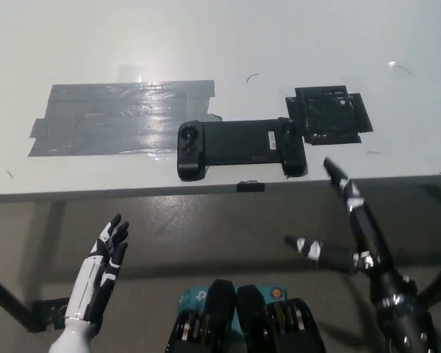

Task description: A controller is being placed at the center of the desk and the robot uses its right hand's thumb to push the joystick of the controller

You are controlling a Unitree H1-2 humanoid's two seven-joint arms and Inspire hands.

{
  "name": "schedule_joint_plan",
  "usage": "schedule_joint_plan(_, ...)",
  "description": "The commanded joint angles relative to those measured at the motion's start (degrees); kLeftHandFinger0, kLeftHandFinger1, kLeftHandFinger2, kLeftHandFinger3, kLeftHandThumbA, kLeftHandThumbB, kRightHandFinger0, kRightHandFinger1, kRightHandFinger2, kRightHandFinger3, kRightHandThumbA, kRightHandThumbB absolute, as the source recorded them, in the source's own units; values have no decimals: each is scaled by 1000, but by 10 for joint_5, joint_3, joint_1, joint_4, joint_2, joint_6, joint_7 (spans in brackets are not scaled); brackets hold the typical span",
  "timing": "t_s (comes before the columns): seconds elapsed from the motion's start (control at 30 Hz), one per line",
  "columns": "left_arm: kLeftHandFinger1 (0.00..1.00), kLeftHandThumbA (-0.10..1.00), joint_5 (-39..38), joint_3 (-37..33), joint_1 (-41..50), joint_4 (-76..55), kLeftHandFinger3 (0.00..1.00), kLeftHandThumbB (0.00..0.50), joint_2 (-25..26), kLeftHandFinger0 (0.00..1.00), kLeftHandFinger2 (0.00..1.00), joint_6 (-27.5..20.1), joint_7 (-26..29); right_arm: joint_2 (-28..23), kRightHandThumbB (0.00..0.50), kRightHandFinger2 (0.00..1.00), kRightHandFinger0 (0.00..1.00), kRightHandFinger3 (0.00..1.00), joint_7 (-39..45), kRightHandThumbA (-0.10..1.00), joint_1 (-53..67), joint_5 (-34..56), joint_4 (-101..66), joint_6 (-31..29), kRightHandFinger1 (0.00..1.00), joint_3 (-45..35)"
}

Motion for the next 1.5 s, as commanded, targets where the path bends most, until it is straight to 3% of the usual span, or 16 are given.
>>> schedule_joint_plan(0.0, 1000, 924, 1, -2, -7, -15, 1000, 30, 3, 1000, 1000, -24, -3, 0, 265, 1000, 1000, 1000, -29, 1000, -67, -15, 8, 16, 1000, -23)
schedule_joint_plan(0.2, 1000, 920, 1, 0, -8, -16, 1000, 25, 4, 1000, 1000, -25, -3, -6, 232, 1000, 1000, 1000, -44, 1000, -148, -21, 98, 26, 1000, -41)
schedule_joint_plan(0.5, 1000, 931, 2, 0, -8, -14, 1000, 33, 3, 1000, 1000, -28, -3, -9, 256, 1000, 1000, 1000, -64, 1000, -236, -17, 235, 33, 1000, -54)
schedule_joint_plan(0.73, 1000, 940, 2, -1, -9, -16, 1000, 43, -1, 1000, 1000, -26, -2, -10, 311, 1000, 1000, 1000, -78, 1000, -291, -25, 312, 44, 1000, -48)
schedule_joint_plan(0.87, 1000, 942, 2, -1, -10, -13, 1000, 53, 0, 1000, 1000, -26, -2, -10, 292, 1000, 1000, 1000, -88, 1000, -312, -28, 347, 36, 1000, -46)
schedule_joint_plan(0.97, 1000, 942, 4, -1, -9, -17, 1000, 49, 0, 1000, 1000, -23, -2, -7, 310, 1000, 1000, 1000, -88, 1000, -325, -20, 367, 39, 1000, -49)
schedule_joint_plan(1.1, 1000, 945, 5, -1, -9, -17, 1000, 49, 0, 1000, 1000, -23, -1, -3, 276, 1000, 1000, 1000, -86, 1000, -329, -15, 359, 59, 1000, -51)
schedule_joint_plan(1.47, 1000, 934, 5, -1, -11, -19, 1000, 39, -1, 1000, 1000, -21, -2, -5, 257, 1000, 1000, 1000, -98, 1000, -363, -10, 433, 43, 1000, -51)
